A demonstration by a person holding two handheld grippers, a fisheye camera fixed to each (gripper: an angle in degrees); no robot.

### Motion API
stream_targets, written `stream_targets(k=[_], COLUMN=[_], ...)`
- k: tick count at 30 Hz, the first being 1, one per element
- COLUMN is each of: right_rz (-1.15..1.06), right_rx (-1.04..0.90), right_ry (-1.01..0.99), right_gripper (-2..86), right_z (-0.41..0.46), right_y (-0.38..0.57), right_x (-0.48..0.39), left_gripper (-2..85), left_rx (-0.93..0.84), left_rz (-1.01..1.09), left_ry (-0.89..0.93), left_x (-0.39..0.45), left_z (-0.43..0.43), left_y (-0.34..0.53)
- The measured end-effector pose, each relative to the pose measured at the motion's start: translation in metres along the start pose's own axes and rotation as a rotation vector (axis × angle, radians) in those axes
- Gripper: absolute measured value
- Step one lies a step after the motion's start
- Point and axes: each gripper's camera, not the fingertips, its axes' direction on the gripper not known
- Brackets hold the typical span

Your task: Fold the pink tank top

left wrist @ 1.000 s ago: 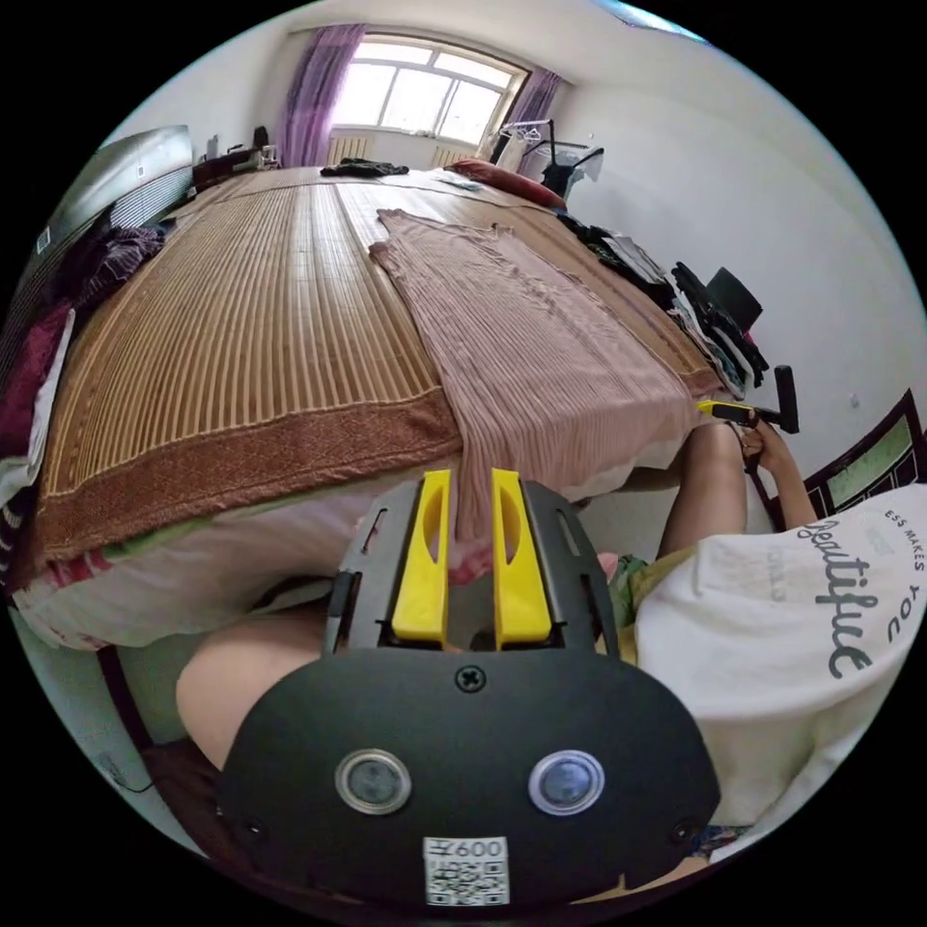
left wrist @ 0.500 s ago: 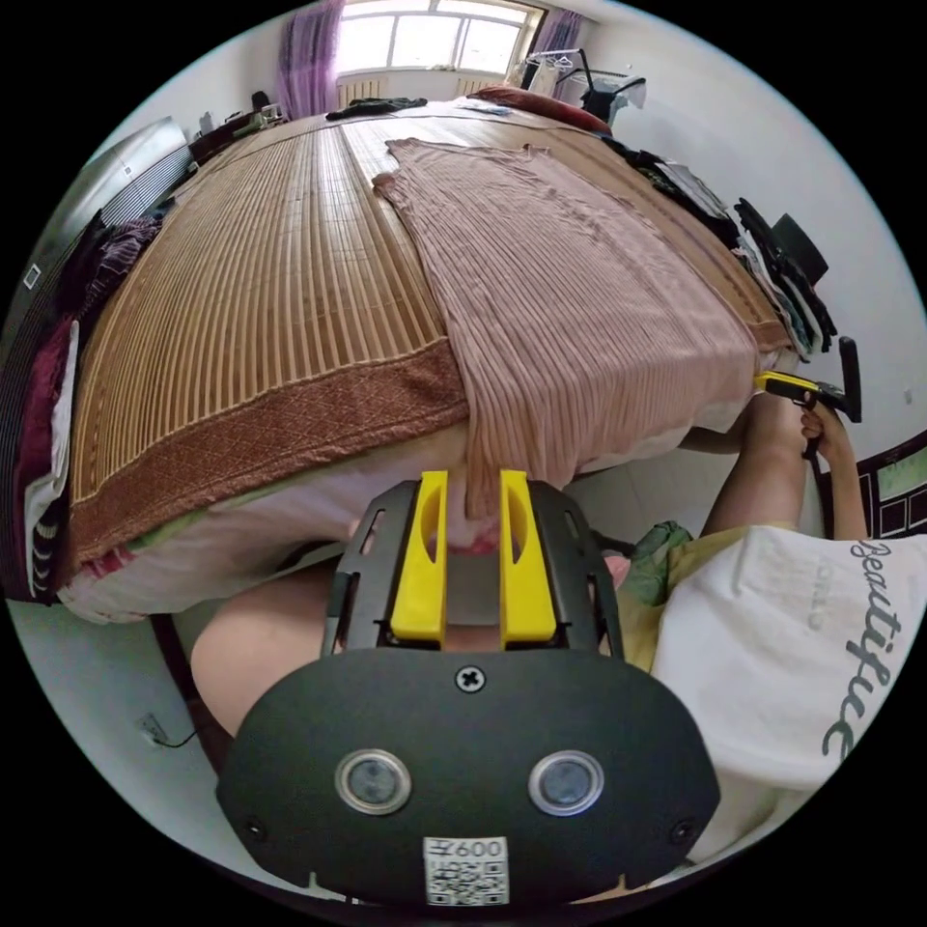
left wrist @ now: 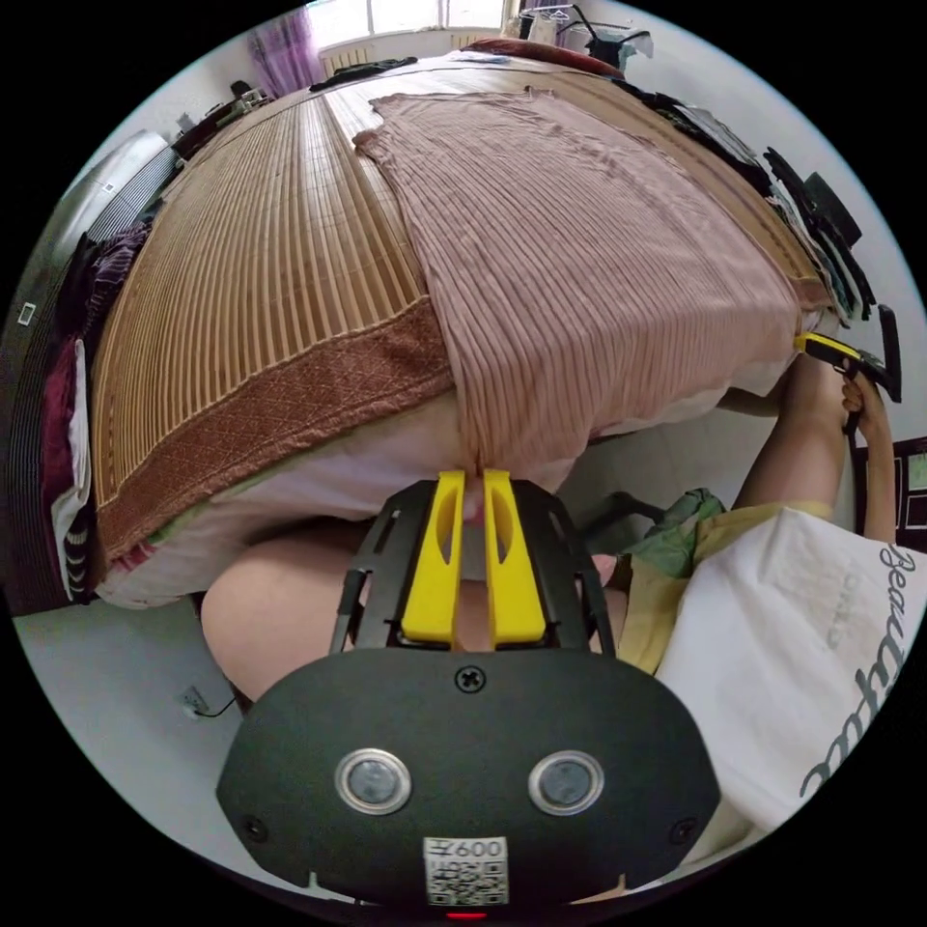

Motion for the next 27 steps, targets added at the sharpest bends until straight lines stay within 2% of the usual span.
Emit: stream_targets(k=[7,15,19,23,27], right_rz=[-0.046,-0.141,-0.107,-0.149,-0.144], right_rx=[-0.008,0.014,0.007,-0.024,-0.036], right_ry=[0.028,0.048,-0.01,0.074,0.065], right_gripper=[-0.9,-0.9,-0.9,-0.9,-0.9], right_z=[-0.003,-0.023,-0.008,0.012,0.025], right_y=[0.026,0.053,0.056,0.062,0.064], right_x=[-0.028,-0.053,-0.054,-0.072,-0.079], left_gripper=[1.5,1.7,4.2,7.3,9.4], left_rx=[-0.01,0.101,0.183,0.108,0.121], left_rz=[0.006,-0.004,-0.03,-0.027,-0.054], left_ry=[0.05,0.089,0.175,0.171,0.174], left_x=[0.002,-0.005,-0.008,0.002,0.007], left_z=[0.005,-0.017,-0.018,-0.012,-0.011], left_y=[0.019,0.05,0.054,0.055,0.055])
